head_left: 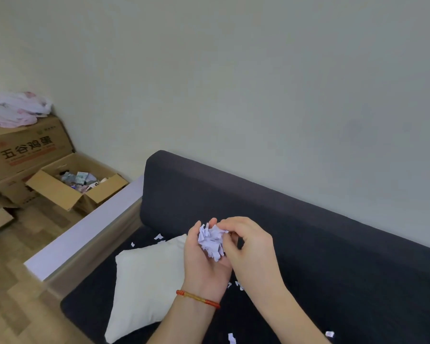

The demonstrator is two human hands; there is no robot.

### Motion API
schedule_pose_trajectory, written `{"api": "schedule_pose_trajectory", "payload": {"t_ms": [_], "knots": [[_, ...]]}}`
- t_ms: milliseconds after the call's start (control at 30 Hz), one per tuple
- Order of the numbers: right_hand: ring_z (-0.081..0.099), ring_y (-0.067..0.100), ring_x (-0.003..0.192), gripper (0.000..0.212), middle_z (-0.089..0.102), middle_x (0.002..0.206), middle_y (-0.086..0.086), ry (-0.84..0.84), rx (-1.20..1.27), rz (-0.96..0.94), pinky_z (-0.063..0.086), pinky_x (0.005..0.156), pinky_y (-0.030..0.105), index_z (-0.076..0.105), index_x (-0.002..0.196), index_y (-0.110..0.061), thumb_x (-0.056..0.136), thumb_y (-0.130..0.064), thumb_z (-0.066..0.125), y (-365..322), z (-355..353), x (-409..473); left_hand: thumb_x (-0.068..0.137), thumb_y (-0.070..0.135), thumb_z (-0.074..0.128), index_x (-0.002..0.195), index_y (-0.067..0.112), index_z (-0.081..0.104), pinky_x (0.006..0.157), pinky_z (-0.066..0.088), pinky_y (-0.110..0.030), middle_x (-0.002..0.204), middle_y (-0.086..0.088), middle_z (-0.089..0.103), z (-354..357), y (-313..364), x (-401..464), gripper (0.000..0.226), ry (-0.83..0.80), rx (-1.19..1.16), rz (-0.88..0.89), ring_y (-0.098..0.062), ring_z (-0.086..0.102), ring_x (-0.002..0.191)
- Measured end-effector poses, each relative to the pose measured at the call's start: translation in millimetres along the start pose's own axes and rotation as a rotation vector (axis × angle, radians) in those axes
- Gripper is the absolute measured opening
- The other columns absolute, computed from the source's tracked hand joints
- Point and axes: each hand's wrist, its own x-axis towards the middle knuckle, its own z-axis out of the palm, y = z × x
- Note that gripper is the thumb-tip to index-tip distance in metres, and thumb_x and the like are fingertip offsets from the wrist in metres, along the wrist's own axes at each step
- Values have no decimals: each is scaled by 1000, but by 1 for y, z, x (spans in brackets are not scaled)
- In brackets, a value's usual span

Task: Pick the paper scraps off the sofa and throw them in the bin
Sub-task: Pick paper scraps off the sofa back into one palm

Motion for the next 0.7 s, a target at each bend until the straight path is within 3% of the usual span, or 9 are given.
{"api": "schedule_pose_trajectory", "payload": {"t_ms": [167, 233, 300, 367, 467, 567, 633, 667, 700], "knots": [[67, -1, 108, 40, 72, 107, -21, 53, 0, 24, 50, 88, 8, 80, 99, -27, 86, 10, 70, -16, 12, -23, 102, 42, 53, 111, 16, 66, 85, 52, -38, 92, -7, 65, -12, 5, -17, 31, -13, -7, -38, -23, 65, 86], [67, 4, 108, 43, 71, 107, -21, 101, 0, 21, 54, 86, 14, 80, 94, -28, 84, 12, 70, -22, 22, -29, 104, 43, 51, 117, 18, 69, 87, 53, -39, 92, -7, 68, -19, 10, -21, 33, 1, -7, -42, -23, 68, 86], [66, 6, 111, 42, 69, 108, -24, 159, -19, 39, 58, 87, 29, 81, 88, -28, 83, 12, 69, -28, 35, -34, 104, 44, 52, 118, 23, 71, 92, 50, -38, 92, -6, 69, -26, 13, -28, 31, 1, 9, -64, -22, 68, 90], [64, 8, 114, 42, 68, 109, -28, 219, -7, 53, 59, 88, 37, 79, 83, -30, 82, 10, 67, -34, 46, -41, 99, 42, 59, 104, 18, 72, 91, 50, -35, 93, -5, 67, -36, 15, -31, 28, -2, 64, -107, -20, 65, 93], [66, 11, 114, 39, 71, 109, -25, 250, -5, 44, 59, 88, 41, 79, 82, -30, 84, 5, 62, -43, 63, -55, 94, 39, 66, 95, 14, 72, 85, 54, -27, 93, -3, 66, -56, 21, -37, 25, -12, 26, -143, -13, 68, 91], [67, 14, 118, 42, 73, 113, -19, 255, 56, 115, 59, 94, 38, 81, 88, -31, 86, 1, 53, -52, 74, -74, 94, 38, 68, 108, 16, 69, 99, 46, -13, 99, 3, 65, -79, 21, -40, 26, -38, -141, -265, 5, 62, 103], [67, 16, 121, 47, 74, 118, -15, 260, 204, 232, 58, 98, 35, 79, 97, -34, 88, -3, 46, -59, 77, -85, 100, 39, 59, 107, 15, 78, 87, 56, -15, 95, 5, 74, -86, 20, -41, 32, -13, -68, -204, 4, 70, 96], [68, 15, 120, 49, 75, 117, -12, 286, 328, 310, 59, 97, 33, 79, 101, -36, 90, -4, 44, -63, 78, -91, 101, 39, 56, 101, 17, 82, 75, 62, -22, 94, 2, 78, -90, 17, -43, 34, 33, -178, -181, -4, 75, 89], [71, 14, 117, 49, 76, 116, -11, 324, 475, 399, 61, 94, 30, 79, 105, -36, 92, -5, 43, -67, 79, -96, 101, 39, 55, 100, 16, 83, 69, 63, -29, 99, -4, 79, -91, 16, -47, 36, 53, -134, -164, -14, 77, 91]]}}
